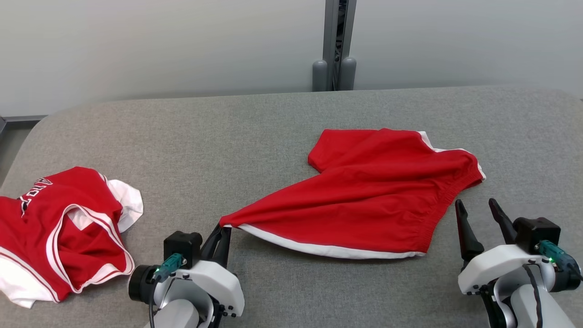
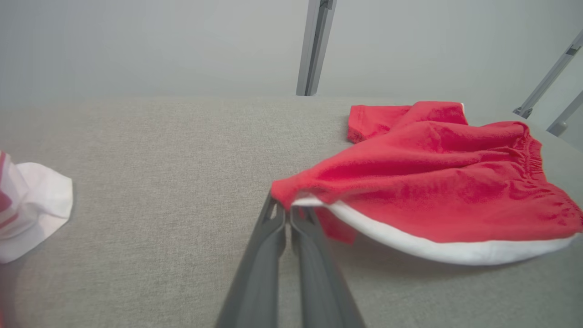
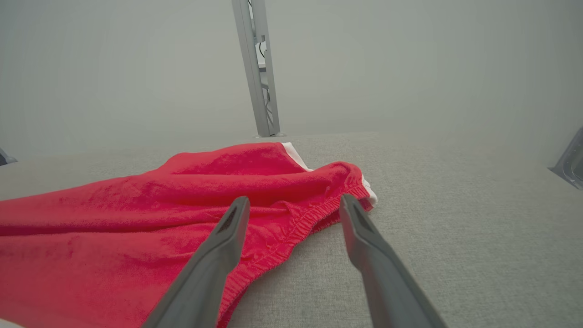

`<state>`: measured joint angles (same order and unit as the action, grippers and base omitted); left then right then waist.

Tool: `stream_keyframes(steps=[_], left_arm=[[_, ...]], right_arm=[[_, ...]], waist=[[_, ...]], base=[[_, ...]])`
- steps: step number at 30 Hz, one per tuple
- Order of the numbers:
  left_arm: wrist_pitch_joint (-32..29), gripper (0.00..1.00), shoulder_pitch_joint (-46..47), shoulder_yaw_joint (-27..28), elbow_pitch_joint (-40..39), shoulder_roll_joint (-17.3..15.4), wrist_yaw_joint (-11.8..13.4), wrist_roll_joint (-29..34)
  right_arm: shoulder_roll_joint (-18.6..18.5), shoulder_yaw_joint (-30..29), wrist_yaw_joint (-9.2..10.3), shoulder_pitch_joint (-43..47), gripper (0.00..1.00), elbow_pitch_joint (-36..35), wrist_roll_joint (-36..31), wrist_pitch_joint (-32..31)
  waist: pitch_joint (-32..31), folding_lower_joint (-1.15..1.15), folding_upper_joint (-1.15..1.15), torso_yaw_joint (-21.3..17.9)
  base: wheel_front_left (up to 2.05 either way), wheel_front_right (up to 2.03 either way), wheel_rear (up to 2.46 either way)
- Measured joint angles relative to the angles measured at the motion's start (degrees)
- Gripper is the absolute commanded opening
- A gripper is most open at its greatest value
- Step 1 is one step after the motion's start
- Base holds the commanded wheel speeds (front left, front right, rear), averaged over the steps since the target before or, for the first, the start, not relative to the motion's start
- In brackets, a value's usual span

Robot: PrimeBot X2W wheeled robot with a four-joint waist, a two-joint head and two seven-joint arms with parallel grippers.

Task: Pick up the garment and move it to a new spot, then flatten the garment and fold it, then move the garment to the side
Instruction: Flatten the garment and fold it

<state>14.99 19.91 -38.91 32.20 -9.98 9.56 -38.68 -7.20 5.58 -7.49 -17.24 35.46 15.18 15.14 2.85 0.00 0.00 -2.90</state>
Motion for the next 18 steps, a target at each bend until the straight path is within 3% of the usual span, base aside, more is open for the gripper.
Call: stream_keyframes(steps=[11,17,18], left_arm=[[-0.01,0.00,-7.17,13.15,-4.65,3.85,1.07,13.97],[0.00,0.00,-9.75,18.41,-5.05,6.11,-1.48,18.17],[0.00,0.19,-9.89,18.83,-4.57,6.37,-2.10,18.47]], right_arm=[[-0.65,2.78,0.00,-0.97,1.00,1.20,1.56,0.00],[-0.94,4.17,0.00,-1.04,1.00,1.22,2.04,0.00],[-1.03,4.32,0.00,-1.07,1.00,1.24,2.07,0.00]], waist=[[1.30,0.00,0.00,-0.27],[1.78,0.00,0.00,-0.55],[1.80,0.00,0.00,-0.59]], base=[[0.00,0.00,0.00],[0.00,0.00,0.00],[0.00,0.00,0.00]])
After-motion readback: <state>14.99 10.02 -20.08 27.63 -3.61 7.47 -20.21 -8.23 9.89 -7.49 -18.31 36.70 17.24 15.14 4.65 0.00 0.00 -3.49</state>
